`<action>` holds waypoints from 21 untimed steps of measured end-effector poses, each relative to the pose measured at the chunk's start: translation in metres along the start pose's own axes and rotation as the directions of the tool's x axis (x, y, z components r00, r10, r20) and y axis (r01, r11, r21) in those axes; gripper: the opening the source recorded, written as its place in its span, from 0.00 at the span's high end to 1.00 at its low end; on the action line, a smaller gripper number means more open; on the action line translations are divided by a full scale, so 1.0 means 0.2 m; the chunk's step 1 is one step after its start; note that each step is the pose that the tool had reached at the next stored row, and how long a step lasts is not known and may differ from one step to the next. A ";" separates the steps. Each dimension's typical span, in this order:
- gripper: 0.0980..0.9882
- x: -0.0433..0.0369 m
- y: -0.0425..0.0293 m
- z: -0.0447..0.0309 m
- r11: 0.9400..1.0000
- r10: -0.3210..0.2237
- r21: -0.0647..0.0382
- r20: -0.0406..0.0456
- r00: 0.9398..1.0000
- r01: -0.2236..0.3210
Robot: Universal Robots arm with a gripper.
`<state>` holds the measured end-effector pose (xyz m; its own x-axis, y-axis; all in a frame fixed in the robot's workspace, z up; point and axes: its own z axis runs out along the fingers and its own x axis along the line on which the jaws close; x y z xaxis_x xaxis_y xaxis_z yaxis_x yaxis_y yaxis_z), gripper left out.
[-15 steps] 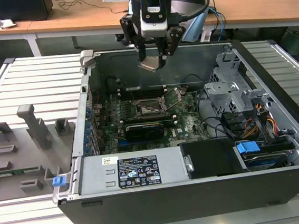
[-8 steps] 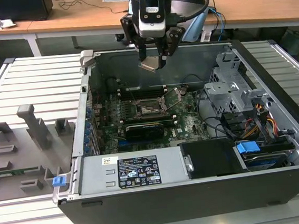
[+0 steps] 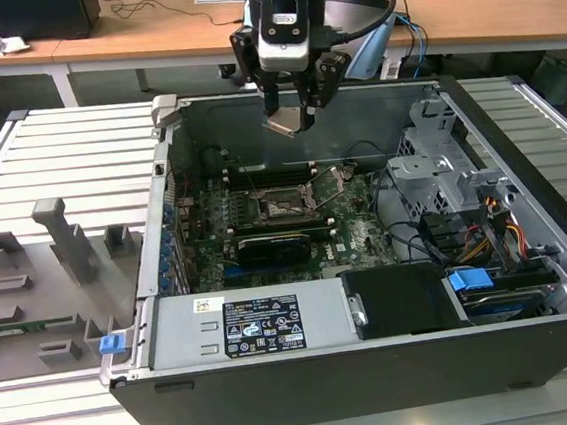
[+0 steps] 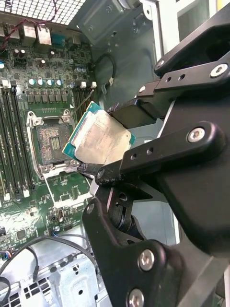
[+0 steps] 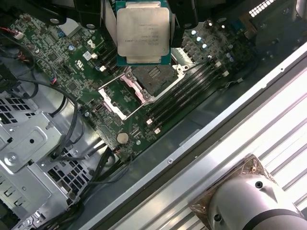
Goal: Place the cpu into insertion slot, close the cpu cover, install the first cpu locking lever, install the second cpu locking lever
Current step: 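Place the cpu into insertion slot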
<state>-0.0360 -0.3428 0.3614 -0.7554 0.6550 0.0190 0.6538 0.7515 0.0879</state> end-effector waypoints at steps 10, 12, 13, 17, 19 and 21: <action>0.51 0.000 0.000 0.005 0.997 0.072 -0.002 0.006 0.997 -0.072; 0.51 0.000 0.000 0.006 0.995 0.096 -0.002 0.008 0.995 -0.096; 0.51 0.000 0.000 0.006 0.994 0.108 -0.003 0.009 0.994 -0.108; 0.51 0.000 -0.001 0.012 0.989 0.146 -0.004 0.013 0.989 -0.146; 0.51 0.000 -0.001 0.015 0.988 0.153 -0.004 0.013 0.988 -0.153; 0.51 0.000 -0.001 0.016 0.987 0.160 -0.004 0.014 0.987 -0.160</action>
<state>-0.0360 -0.3428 0.3582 -0.6402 0.7680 0.0191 0.7662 0.6366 0.0877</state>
